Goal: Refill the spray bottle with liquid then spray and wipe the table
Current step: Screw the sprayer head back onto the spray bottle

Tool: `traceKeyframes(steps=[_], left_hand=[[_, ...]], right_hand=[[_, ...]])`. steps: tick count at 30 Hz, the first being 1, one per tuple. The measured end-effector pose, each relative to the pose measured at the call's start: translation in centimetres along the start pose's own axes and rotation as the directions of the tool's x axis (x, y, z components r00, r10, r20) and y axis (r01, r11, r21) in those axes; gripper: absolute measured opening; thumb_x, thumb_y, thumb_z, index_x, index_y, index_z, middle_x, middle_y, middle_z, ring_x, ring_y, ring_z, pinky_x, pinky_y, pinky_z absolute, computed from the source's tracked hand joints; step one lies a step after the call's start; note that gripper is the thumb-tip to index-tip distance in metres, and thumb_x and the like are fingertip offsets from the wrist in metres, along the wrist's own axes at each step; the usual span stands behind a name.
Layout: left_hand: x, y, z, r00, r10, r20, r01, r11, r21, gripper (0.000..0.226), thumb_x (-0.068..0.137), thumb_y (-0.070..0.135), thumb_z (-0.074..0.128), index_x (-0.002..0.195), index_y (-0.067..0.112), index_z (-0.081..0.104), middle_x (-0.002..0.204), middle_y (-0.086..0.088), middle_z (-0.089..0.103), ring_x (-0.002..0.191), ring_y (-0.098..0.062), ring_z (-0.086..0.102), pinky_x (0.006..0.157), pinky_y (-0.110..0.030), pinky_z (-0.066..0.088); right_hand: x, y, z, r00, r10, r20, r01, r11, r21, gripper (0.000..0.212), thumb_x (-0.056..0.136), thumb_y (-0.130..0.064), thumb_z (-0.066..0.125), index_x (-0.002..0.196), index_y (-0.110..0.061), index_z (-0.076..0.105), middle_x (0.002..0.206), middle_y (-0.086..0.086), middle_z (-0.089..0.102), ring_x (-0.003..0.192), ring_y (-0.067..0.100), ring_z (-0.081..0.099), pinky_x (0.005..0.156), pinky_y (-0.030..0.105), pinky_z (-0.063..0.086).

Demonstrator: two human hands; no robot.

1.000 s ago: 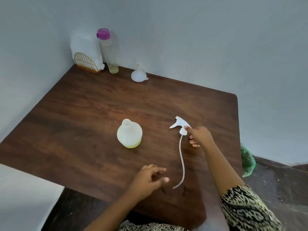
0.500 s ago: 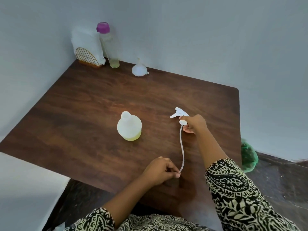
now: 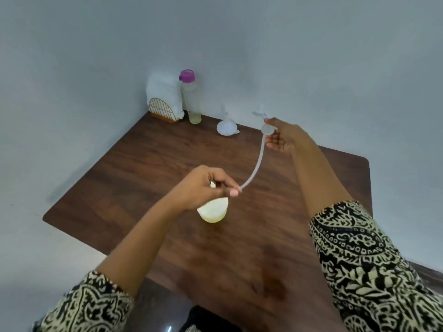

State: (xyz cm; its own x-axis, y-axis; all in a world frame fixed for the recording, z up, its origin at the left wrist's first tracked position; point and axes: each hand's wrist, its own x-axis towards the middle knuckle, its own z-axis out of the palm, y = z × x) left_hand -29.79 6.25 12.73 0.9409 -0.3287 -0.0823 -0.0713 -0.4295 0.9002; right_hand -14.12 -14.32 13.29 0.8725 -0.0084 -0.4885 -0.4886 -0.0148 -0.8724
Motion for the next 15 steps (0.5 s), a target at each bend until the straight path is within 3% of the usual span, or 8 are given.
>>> traceKeyframes(steps=[5, 9, 15], left_hand=[[2.0, -2.2, -3.0, 0.994, 0.058, -0.089, -0.053, 0.997, 0.056, 0.012, 0.080, 0.011, 0.076, 0.091, 0.012, 0.077, 0.085, 0.002, 0.071, 0.083, -0.014, 0.067, 0.076, -0.021, 0.053], [2.1, -5.5, -2.5, 0.987, 0.074, -0.145, -0.059, 0.993, 0.104, 0.011, 0.081, 0.014, 0.076, 0.090, 0.019, 0.077, 0.086, 0.004, 0.072, 0.084, -0.011, 0.068, 0.079, -0.033, 0.056], [2.2, -8.0, -2.0, 0.971, 0.080, -0.225, -0.043, 0.986, 0.163, 0.011, 0.084, 0.012, 0.073, 0.092, 0.019, 0.076, 0.086, 0.014, 0.069, 0.086, -0.003, 0.066, 0.077, -0.022, 0.054]], right_hand=[[0.7, -3.2, 2.9, 0.997, -0.079, -0.019, 0.080, 0.996, 0.046, 0.032, 0.081, -0.030, 0.074, 0.084, -0.002, 0.059, 0.069, 0.012, 0.060, 0.055, 0.017, 0.060, 0.045, 0.022, 0.055], [1.3, -4.1, 4.4, 0.991, -0.126, -0.055, 0.128, 0.991, 0.038, 0.029, 0.079, -0.028, 0.075, 0.078, -0.004, 0.059, 0.069, 0.013, 0.061, 0.058, 0.019, 0.062, 0.044, 0.022, 0.054], [2.0, -3.5, 5.8, 0.982, -0.171, -0.078, 0.171, 0.985, -0.011, 0.035, 0.076, -0.030, 0.077, 0.081, 0.001, 0.062, 0.069, 0.015, 0.062, 0.059, 0.022, 0.064, 0.052, 0.026, 0.057]])
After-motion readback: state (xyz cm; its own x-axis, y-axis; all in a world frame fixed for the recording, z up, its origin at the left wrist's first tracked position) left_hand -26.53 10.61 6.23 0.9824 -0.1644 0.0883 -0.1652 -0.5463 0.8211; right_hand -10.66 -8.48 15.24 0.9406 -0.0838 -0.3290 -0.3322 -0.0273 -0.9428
